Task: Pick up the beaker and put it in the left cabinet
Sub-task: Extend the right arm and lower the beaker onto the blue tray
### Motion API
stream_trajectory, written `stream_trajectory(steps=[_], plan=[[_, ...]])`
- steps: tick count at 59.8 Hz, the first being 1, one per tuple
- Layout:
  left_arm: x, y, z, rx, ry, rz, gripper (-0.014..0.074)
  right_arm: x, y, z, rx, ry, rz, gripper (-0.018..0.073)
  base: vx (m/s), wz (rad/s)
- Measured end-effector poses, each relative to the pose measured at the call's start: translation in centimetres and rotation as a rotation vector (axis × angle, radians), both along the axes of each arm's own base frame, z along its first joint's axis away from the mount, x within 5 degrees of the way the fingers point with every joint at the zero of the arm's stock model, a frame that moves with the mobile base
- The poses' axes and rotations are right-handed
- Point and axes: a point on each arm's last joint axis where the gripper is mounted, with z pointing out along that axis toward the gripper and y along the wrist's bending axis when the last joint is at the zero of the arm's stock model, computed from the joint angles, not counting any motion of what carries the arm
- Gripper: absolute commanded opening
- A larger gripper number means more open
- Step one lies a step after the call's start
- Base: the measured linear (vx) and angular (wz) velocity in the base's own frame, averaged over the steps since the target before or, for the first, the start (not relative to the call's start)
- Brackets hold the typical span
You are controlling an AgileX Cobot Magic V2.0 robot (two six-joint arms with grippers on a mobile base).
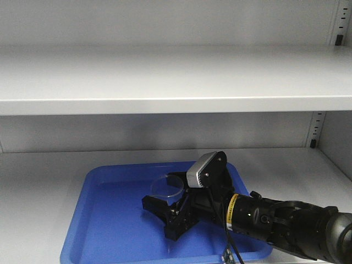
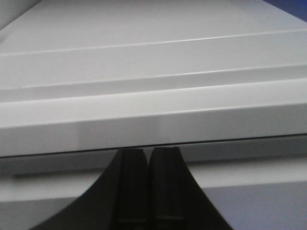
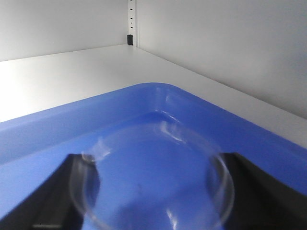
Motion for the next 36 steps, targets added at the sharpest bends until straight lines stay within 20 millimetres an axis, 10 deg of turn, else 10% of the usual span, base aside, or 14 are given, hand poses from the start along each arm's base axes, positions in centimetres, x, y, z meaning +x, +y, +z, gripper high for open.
stream_trajectory(steps=[20,36], plan=[[0.0,0.0,0.0,0.0,0.0,0.0,0.0004,0.1,0.0,0.3,0.016,-0.009,-0.013,0.0587,0.0,0.0],[0.0,0.0,0.0,0.0,0.0,0.0,0.0004,0.2,-0.3,4.3,0.109,-0.089,-0.056,0.0585,0.0,0.0]])
